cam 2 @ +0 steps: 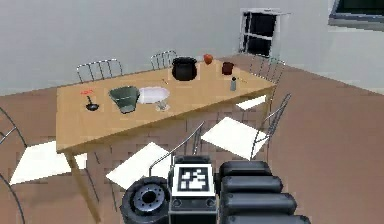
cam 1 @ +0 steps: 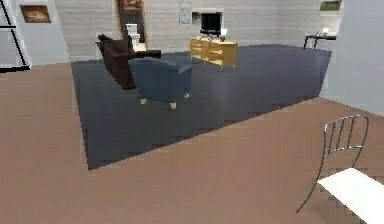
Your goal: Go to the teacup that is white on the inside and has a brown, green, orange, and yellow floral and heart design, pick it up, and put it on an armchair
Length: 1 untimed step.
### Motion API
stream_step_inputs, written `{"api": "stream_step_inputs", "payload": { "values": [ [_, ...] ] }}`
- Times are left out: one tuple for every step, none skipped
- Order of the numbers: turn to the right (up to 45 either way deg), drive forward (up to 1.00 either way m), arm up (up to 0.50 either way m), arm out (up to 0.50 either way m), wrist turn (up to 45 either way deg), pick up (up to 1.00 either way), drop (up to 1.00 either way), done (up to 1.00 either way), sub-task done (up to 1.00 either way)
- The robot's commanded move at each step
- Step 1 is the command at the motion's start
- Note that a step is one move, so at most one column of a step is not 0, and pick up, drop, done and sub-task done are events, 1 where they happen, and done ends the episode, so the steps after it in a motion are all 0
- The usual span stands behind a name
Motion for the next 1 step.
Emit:
{"api": "stream_step_inputs", "payload": {
  "values": [
    [9.0, 0.00, 0.00, 0.00, 0.0, 0.00, 0.00, 0.00, 0.00]
  ]
}}
